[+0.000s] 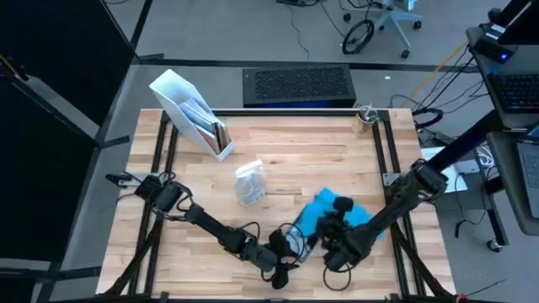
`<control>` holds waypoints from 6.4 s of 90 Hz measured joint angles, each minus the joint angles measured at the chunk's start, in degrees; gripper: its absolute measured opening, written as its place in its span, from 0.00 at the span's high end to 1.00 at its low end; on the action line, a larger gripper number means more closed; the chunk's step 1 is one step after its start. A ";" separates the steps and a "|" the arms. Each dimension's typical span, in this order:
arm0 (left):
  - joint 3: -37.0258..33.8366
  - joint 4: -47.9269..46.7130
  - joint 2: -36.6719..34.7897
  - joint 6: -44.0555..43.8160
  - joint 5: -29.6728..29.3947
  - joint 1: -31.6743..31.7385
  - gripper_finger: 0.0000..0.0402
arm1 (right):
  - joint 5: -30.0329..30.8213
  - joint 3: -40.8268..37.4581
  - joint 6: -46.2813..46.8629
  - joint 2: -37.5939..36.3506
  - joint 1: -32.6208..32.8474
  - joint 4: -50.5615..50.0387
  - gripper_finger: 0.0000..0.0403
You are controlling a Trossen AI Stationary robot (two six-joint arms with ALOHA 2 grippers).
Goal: Apply microfiber cloth
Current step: Wipe the blue tablet with a blue microfiber cloth
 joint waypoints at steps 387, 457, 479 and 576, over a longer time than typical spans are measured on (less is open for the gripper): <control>-0.15 1.12 0.09 0.78 0.45 0.00 0.56 | 1.66 2.81 -6.72 13.64 -3.37 38.17 1.00; -0.11 1.31 0.11 0.50 0.60 -0.04 0.56 | 0.24 2.41 0.61 15.60 -2.14 -7.92 1.00; -0.11 1.35 0.05 1.34 0.72 -0.04 0.56 | -8.19 2.82 8.14 11.97 0.59 -19.07 1.00; -0.22 -20.44 -17.03 7.82 -5.70 5.73 0.56 | -10.04 4.50 30.57 -12.20 13.07 7.18 0.29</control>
